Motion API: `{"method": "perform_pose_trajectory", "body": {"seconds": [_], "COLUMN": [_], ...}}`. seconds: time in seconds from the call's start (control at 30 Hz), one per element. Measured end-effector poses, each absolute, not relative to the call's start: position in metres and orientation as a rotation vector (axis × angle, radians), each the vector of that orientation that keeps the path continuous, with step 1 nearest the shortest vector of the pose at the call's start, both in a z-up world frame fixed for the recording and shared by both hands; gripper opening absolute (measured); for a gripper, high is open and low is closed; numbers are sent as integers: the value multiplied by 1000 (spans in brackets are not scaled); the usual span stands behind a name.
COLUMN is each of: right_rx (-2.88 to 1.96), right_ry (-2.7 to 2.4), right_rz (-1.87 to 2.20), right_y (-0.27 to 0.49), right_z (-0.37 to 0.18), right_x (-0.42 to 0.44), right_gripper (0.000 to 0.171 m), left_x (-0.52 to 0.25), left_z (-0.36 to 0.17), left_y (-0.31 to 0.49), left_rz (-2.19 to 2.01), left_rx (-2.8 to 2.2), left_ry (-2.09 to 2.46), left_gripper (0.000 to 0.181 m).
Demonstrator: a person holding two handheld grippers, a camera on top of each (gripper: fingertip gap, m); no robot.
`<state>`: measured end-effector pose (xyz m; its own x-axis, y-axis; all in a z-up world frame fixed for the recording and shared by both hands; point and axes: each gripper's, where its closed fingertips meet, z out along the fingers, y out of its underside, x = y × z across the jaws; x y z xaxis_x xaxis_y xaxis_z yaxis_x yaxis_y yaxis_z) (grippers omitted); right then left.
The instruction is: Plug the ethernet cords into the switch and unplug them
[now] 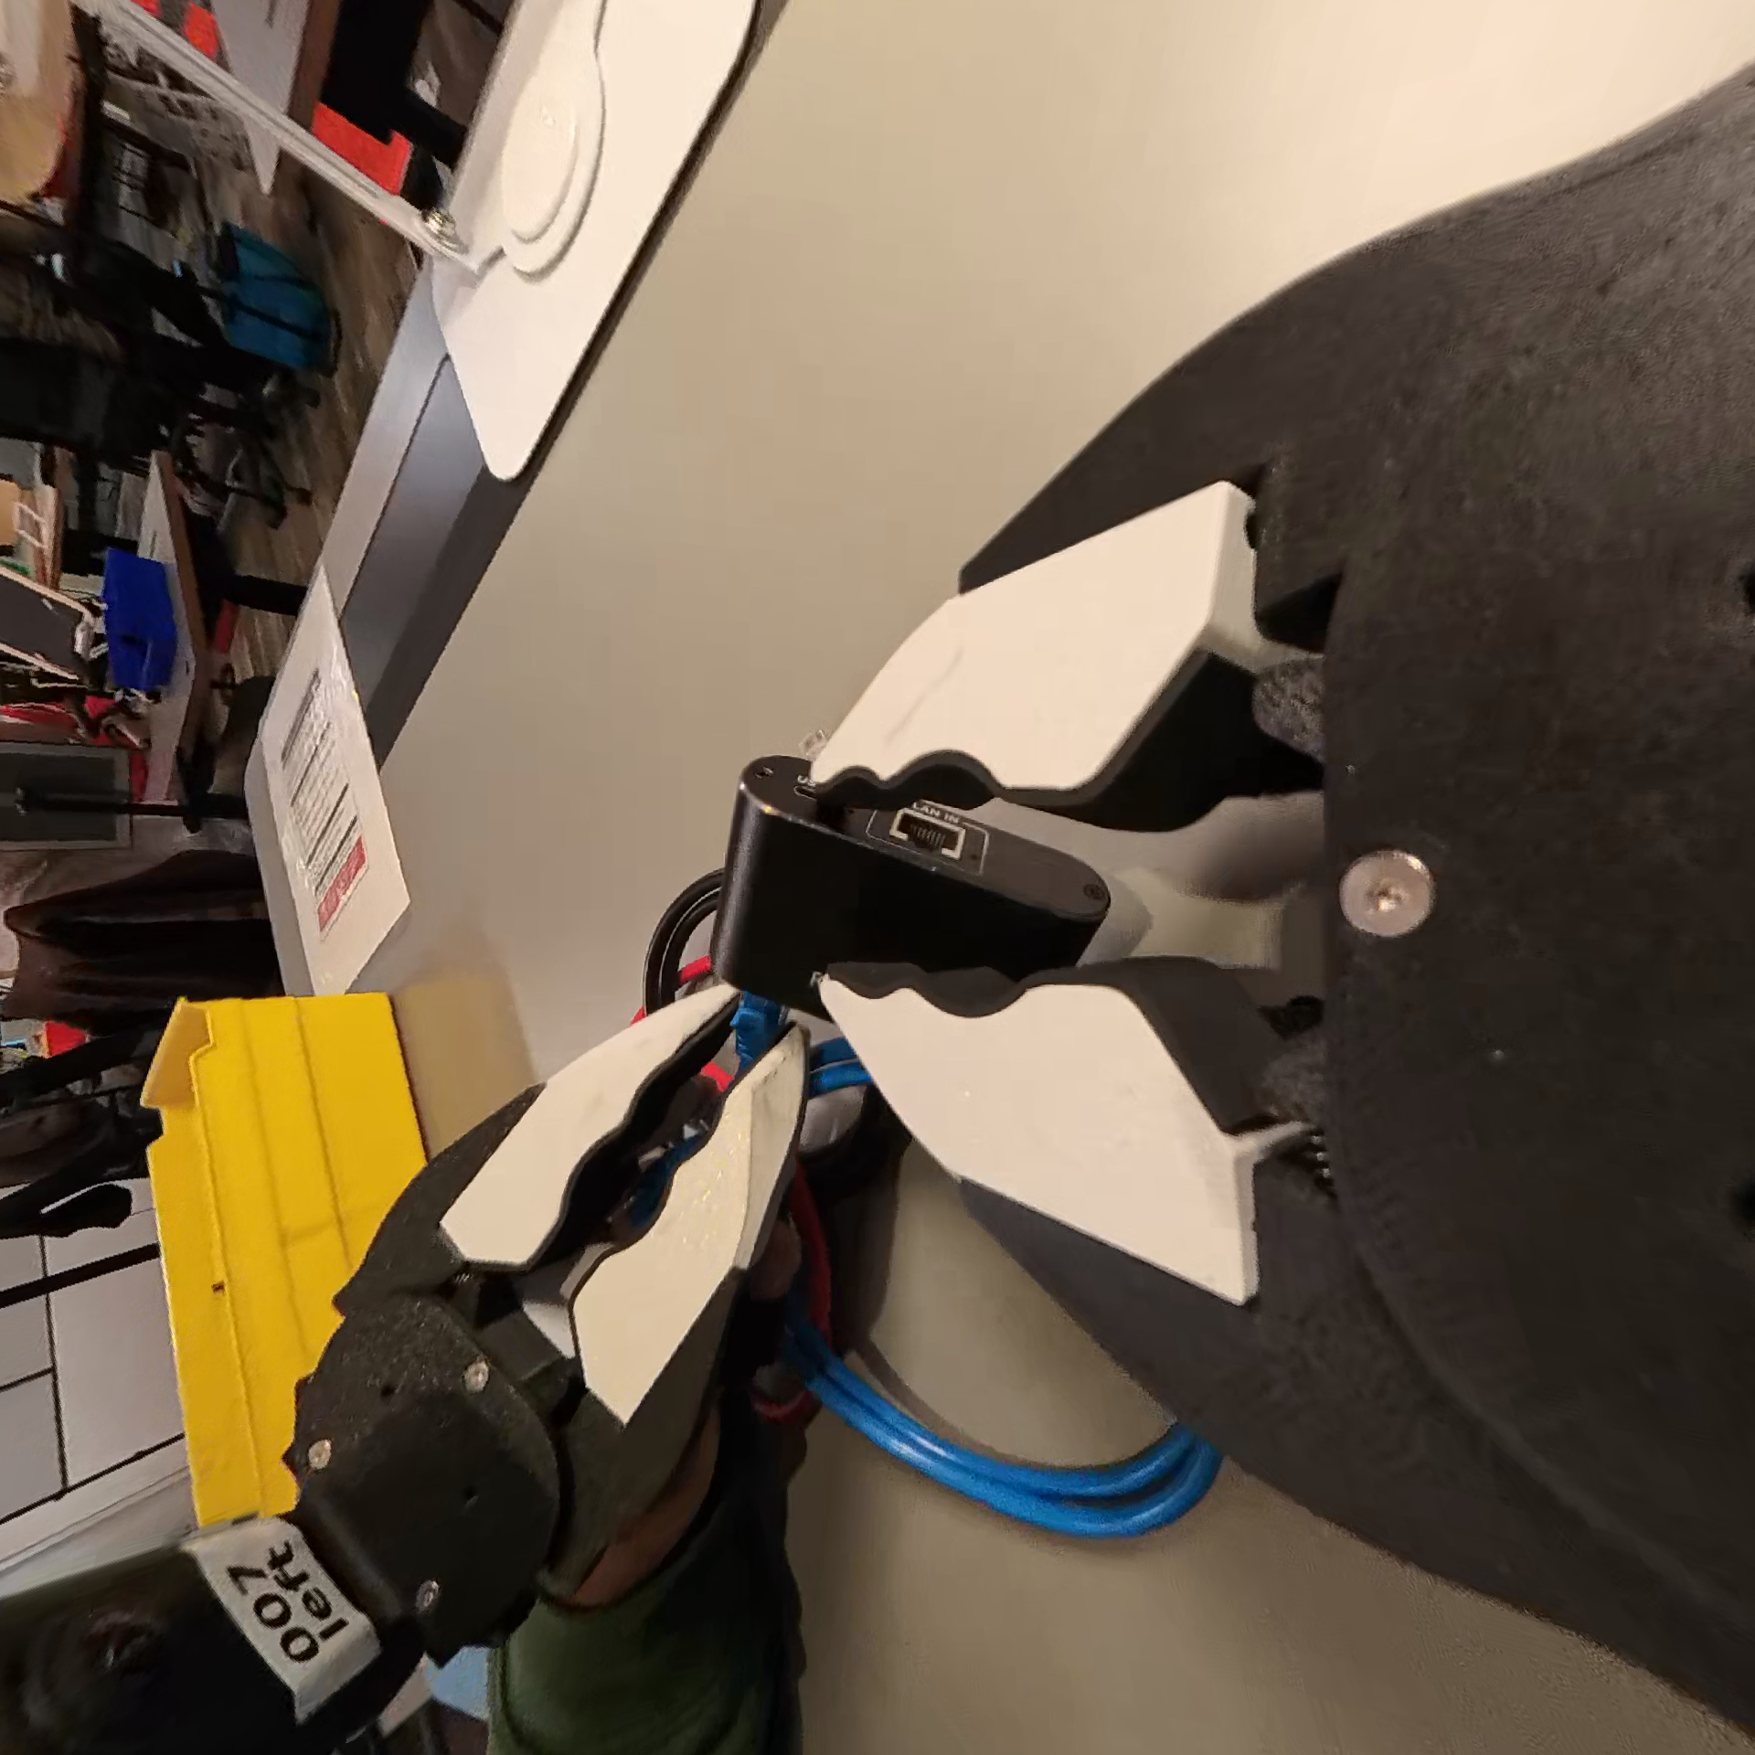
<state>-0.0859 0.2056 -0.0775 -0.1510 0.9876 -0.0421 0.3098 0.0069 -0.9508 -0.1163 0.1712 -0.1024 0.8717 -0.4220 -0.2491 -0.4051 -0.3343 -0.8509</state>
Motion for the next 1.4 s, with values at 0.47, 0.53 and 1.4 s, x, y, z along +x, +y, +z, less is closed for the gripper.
{"method": "perform_pose_trajectory", "body": {"seconds": [0.47,0.53,1.4], "right_rx": [-1326,-1326,-1282], "right_ry": [-1619,-1625,-1708], "right_rz": [1106,1103,1000], "right_y": [201,201,203], "right_z": [-84,-85,-90], "right_x": [-84,-84,-80], "right_gripper": [41,42,48], "left_x": [-112,-112,-129], "left_z": [-107,-108,-96], "left_y": [171,171,172], "left_rz": [43,41,59], "left_rx": [-1957,-1962,-1968], "left_ry": [668,669,565], "left_gripper": [14,14,14]}}
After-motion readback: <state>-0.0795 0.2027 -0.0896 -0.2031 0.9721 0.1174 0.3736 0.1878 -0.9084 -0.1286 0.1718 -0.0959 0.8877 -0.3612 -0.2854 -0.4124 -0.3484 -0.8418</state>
